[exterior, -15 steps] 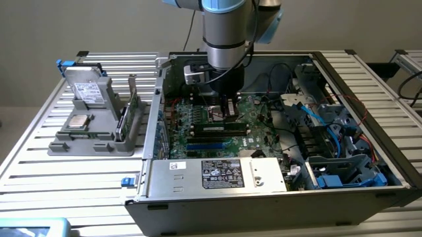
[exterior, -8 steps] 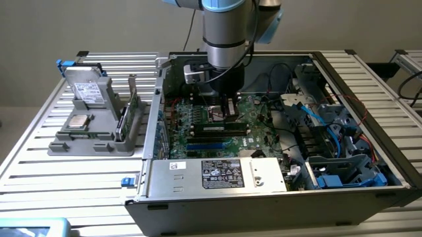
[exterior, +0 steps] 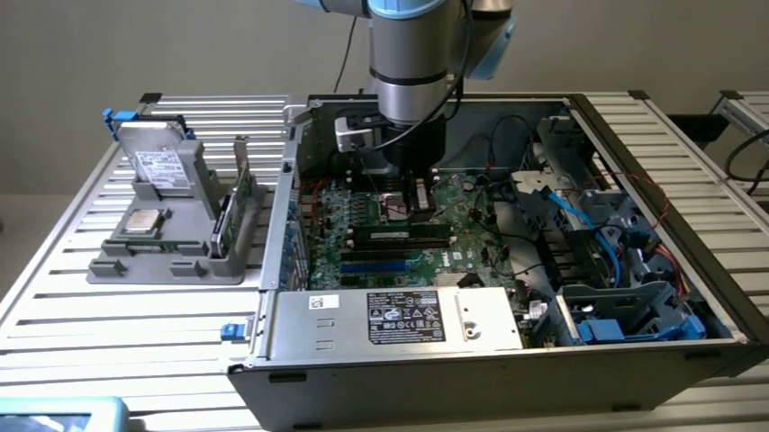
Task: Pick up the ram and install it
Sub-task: 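Insert the ram into the slot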
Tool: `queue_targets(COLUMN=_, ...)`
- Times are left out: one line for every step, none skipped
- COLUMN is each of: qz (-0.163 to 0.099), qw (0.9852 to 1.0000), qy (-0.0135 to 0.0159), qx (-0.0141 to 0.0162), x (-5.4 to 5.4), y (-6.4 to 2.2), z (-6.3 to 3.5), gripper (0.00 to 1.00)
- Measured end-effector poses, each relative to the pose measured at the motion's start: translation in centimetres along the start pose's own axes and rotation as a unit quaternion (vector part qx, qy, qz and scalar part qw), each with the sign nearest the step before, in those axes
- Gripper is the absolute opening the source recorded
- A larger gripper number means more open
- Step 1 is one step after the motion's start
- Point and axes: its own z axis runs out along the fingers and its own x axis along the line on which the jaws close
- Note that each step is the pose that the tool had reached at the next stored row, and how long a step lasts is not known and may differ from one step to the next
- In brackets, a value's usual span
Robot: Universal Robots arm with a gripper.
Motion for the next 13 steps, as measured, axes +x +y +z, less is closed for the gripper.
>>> queue_targets(qz=0.000, qw=1.0000, qy=0.0004, qx=-0.0001, x=0.00, y=0.03, z=-0.01, gripper=0.14)
queue_targets(qz=0.000, qw=1.0000, qy=0.0005, qx=0.0000, x=0.00, y=0.04, z=-0.01, gripper=0.14)
queue_targets(qz=0.000, qw=1.0000, qy=0.0005, qx=0.0000, x=-0.01, y=0.06, z=-0.01, gripper=0.14)
queue_targets(qz=0.000, qw=1.0000, qy=0.0005, qx=0.0000, x=-0.07, y=0.09, z=-0.01, gripper=0.14)
queue_targets(qz=0.000, qw=1.0000, qy=0.0005, qx=0.0000, x=-0.15, y=0.12, z=-0.02, gripper=0.14)
queue_targets(qz=0.000, qw=1.0000, qy=0.0006, qx=0.0000, x=-0.23, y=0.14, z=-0.04, gripper=0.14)
queue_targets(qz=0.000, qw=1.0000, qy=0.0006, qx=0.0000, x=-0.29, y=0.16, z=-0.05, gripper=0.14)
queue_targets(qz=0.000, qw=1.0000, qy=0.0006, qx=0.0001, x=-0.34, y=0.15, z=-0.06, gripper=0.14)
queue_targets(qz=0.000, qw=1.0000, qy=0.0006, qx=0.0002, x=-0.36, y=0.15, z=-0.06, gripper=0.14)
queue_targets(qz=0.000, qw=1.0000, qy=0.0006, qx=0.0003, x=-0.38, y=0.15, z=-0.06, gripper=0.14)
queue_targets(qz=0.000, qw=1.0000, qy=0.0006, qx=0.0005, x=-0.40, y=0.15, z=-0.06, gripper=0.14)
queue_targets(qz=0.000, qw=1.0000, qy=0.0006, qx=0.0007, x=-0.41, y=0.15, z=-0.06, gripper=0.14)
queue_targets(qz=0.000, qw=1.0000, qy=0.0006, qx=0.0011, x=-0.41, y=0.15, z=-0.06, gripper=0.14)
